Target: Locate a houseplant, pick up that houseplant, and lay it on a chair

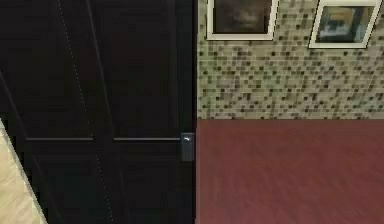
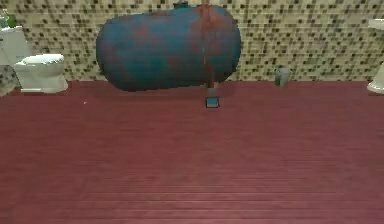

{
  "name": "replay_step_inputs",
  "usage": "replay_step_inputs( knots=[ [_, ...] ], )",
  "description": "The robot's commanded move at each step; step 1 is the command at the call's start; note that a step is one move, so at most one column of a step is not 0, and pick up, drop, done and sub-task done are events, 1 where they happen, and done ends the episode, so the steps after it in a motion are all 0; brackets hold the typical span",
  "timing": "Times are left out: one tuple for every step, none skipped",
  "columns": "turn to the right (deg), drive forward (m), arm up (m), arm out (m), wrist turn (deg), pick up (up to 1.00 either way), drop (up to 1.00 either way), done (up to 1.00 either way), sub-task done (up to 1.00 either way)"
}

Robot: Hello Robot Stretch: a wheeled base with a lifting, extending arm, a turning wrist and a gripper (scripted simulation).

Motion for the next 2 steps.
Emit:
replay_step_inputs(
  knots=[
    [-45.0,0.0,0.0,0.0,0.0,0.0,0.0,0.0,0.0],
    [-30.0,0.0,0.0,0.0,0.0,0.0,0.0,0.0,0.0]
  ],
)
